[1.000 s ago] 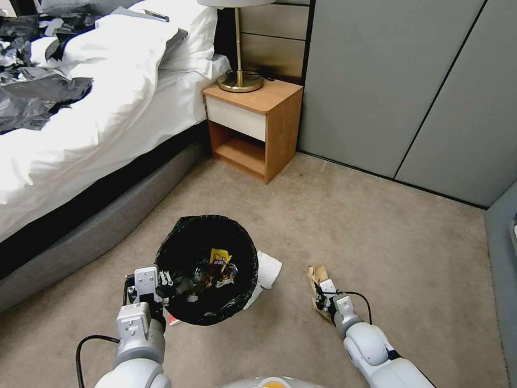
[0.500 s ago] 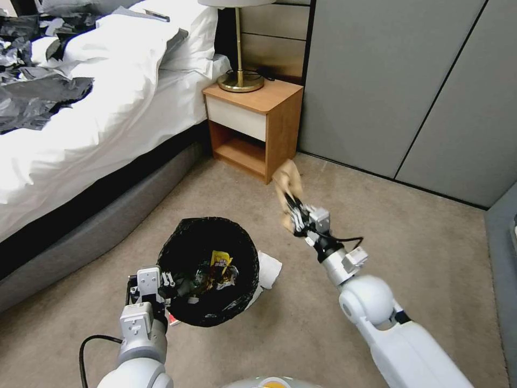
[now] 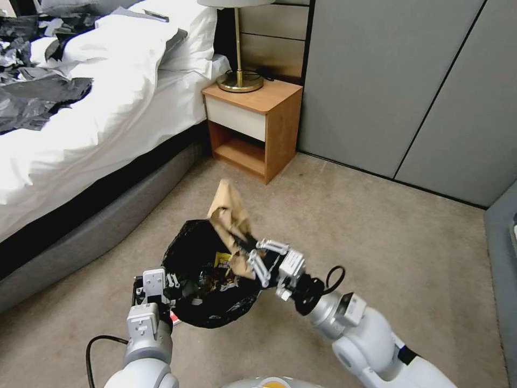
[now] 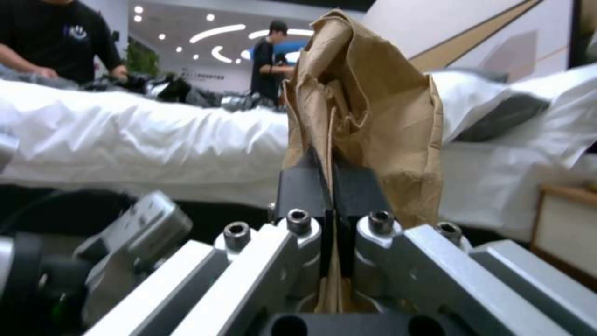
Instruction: Pick up the trash bin, then pick up the garbage from the floor and place it into the trash bin.
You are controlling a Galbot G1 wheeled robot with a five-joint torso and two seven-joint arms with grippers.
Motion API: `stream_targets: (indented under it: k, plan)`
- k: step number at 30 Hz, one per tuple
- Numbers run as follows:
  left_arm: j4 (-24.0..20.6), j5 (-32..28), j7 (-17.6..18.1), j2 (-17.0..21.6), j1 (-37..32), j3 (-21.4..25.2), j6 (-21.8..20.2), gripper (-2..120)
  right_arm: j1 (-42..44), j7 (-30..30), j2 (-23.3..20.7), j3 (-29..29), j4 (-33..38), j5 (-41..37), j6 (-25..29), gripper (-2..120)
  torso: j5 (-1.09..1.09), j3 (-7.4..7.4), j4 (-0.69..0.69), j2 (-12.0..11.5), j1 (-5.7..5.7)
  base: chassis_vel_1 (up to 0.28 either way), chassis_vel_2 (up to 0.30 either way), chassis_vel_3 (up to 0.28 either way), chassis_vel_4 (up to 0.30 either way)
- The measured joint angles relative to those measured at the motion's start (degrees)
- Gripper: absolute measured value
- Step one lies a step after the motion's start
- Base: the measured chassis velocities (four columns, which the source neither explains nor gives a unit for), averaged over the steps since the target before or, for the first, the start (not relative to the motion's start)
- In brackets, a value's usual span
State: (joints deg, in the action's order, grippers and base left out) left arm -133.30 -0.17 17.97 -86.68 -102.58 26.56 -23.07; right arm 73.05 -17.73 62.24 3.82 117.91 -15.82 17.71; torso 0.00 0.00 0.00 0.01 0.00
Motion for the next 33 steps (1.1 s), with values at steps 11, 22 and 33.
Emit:
stream_targets:
  k: [11,22,33]
  plan:
    - [-0.4,0.1,0.0,-0.1,-0.4,-0.1,0.2,0,-1.1,1.6,2.2,3.1,-7.3,0.7,-1.7,0,0.0,0.0,0.0,0.0,0.0,0.0,0.0,0.0,0.0]
    - [-0.4,0.3,0.0,-0.2,-0.2,-0.6,0.3,0,-1.4,2.3,3.2,4.3,-10.6,2.5,-3.3,36,0.0,0.0,0.0,0.0,0.0,0.0,0.0,0.0,0.0]
    - [-0.4,0.3,0.0,-0.2,0.1,-0.7,0.3,0,-0.6,2.3,1.4,4.0,-9.3,2.7,-3.3,76,0.0,0.0,0.0,0.0,0.0,0.0,0.0,0.0,0.0]
